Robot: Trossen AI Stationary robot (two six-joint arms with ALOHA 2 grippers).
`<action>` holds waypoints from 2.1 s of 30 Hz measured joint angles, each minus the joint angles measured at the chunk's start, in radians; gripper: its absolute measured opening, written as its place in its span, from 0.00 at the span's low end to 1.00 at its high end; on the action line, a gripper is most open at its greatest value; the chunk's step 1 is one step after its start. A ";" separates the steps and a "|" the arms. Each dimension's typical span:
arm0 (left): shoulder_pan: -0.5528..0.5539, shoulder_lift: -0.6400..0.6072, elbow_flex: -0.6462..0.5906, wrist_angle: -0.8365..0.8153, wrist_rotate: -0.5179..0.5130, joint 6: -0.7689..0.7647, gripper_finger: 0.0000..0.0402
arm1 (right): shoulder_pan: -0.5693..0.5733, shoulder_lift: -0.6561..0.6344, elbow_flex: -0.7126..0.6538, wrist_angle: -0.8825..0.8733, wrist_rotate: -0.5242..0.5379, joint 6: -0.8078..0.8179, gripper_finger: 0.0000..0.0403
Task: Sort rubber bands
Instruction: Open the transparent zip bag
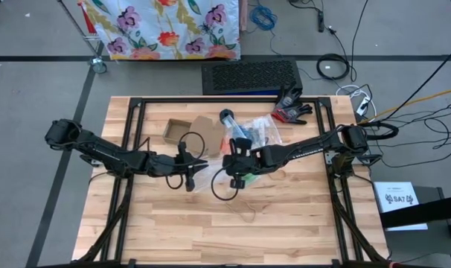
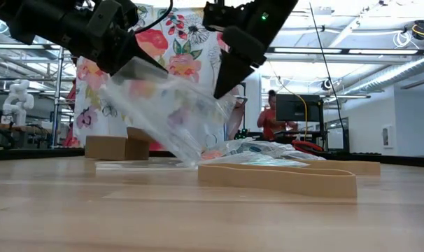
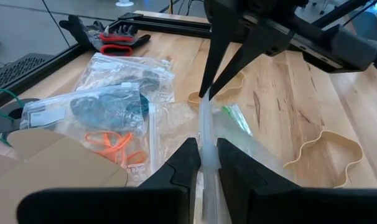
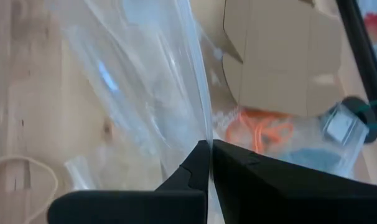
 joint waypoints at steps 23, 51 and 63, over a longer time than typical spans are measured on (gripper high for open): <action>0.000 -0.073 0.000 0.043 0.036 0.004 0.13 | 0.031 -0.100 -0.002 -0.067 0.052 0.027 0.00; 0.117 -0.162 0.078 -0.208 0.148 -0.108 0.41 | 0.039 -0.022 -0.002 0.088 0.100 -0.319 0.00; 0.227 -0.057 0.307 -0.569 0.344 -0.155 0.41 | 0.038 0.008 -0.002 0.187 0.158 -0.449 0.00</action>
